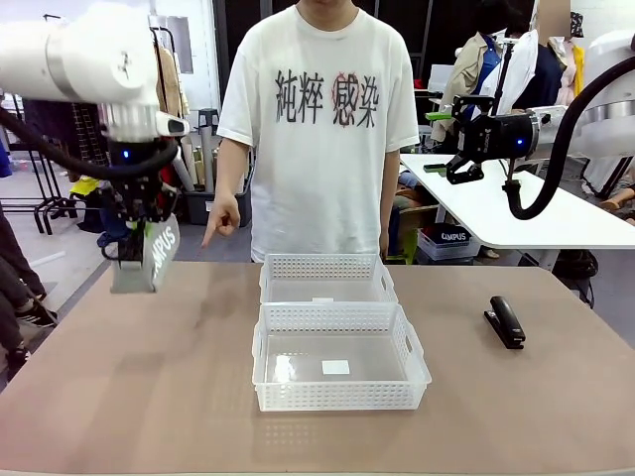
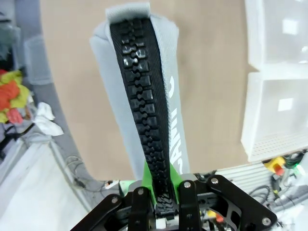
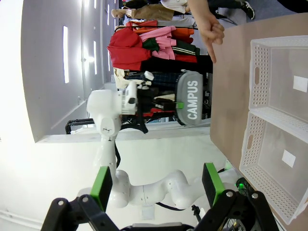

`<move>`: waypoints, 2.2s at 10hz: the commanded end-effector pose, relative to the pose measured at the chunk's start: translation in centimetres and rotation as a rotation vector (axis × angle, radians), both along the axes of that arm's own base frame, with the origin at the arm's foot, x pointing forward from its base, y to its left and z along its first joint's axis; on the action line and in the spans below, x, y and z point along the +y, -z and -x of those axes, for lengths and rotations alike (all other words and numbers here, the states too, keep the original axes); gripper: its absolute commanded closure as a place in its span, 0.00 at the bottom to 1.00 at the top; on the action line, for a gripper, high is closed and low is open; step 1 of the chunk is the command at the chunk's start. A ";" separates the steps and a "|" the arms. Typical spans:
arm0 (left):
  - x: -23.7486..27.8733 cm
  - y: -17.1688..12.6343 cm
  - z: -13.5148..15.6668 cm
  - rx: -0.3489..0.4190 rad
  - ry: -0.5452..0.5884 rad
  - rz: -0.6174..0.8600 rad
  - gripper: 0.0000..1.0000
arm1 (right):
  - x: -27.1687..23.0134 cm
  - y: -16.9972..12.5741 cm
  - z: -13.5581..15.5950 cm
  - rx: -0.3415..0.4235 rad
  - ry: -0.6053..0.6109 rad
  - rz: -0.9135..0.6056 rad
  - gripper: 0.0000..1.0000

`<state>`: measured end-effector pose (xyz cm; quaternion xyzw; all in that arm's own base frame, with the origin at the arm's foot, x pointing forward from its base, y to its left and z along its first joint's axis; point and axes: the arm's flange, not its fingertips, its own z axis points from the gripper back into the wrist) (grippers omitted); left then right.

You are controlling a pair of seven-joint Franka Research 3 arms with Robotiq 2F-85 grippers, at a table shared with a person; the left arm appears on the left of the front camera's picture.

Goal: Distribute items into two baskets.
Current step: Pick up the Pencil pouch that the person points to, then move the picked Pencil pouch towards the Organizing basket indicated by the person, stopping as directed.

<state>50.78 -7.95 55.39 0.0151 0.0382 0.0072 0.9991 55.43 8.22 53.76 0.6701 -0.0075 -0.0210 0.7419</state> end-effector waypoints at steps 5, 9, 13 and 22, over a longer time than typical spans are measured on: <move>0.3 -11.1 -1.2 -0.088 -0.021 0.066 1.00 | 0.1 -0.3 0.0 -0.006 0.008 0.002 0.00; 0.3 -11.3 -0.7 -0.102 -0.012 0.047 1.00 | 0.1 -0.3 0.0 -0.006 0.008 0.002 0.00; 0.3 -11.3 -0.7 -0.102 -0.012 0.047 1.00 | 0.1 -0.3 0.0 -0.006 0.008 0.002 0.00; 0.3 -11.3 -0.7 -0.102 -0.012 0.047 1.00 | 0.1 -0.3 0.0 -0.006 0.008 0.002 0.00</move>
